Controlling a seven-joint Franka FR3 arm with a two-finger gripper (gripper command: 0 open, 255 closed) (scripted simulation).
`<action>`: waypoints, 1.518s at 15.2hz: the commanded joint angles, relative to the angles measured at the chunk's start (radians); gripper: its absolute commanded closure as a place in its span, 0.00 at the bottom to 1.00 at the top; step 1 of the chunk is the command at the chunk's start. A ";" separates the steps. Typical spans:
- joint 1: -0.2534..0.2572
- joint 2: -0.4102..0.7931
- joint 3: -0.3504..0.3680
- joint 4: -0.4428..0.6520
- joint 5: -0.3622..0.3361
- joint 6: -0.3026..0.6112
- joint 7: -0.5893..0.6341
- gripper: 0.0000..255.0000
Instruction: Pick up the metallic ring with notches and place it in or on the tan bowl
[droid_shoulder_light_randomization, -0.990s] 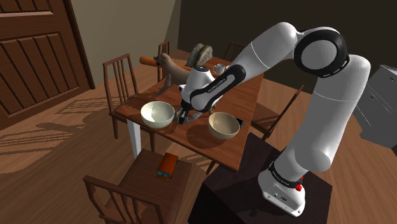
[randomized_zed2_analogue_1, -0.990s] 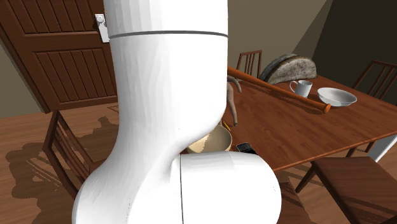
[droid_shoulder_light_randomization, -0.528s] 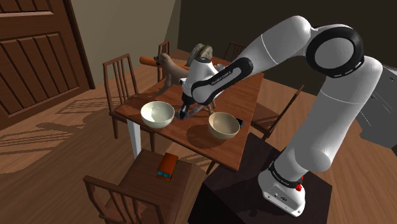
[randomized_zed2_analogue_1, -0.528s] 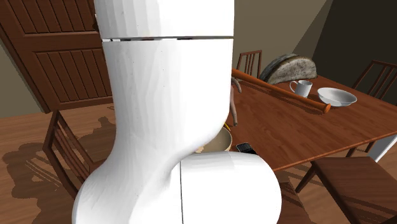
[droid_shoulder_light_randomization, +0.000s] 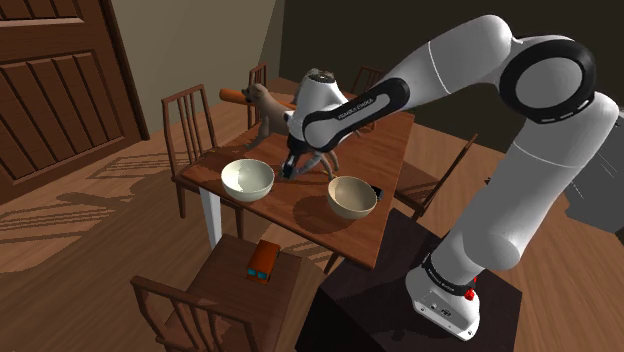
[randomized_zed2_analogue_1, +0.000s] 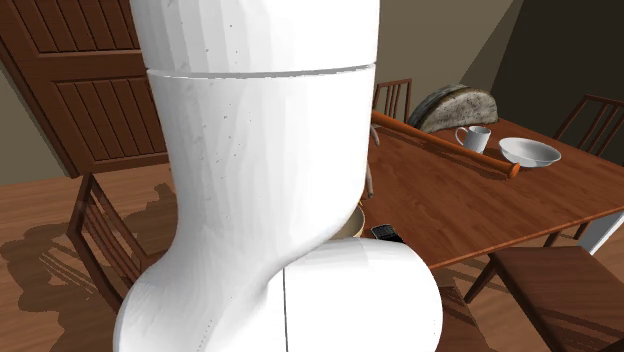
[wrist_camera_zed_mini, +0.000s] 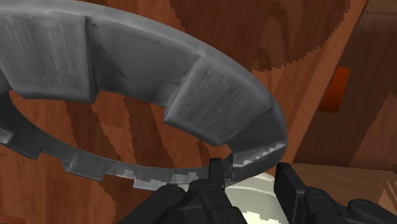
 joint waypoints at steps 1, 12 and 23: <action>0.000 -0.019 0.000 0.009 0.002 -0.029 0.000 1.00; -0.022 -0.328 -0.031 -0.314 0.048 -0.016 -0.089 1.00; -0.074 -0.776 -0.109 -0.683 0.026 -0.099 -0.194 1.00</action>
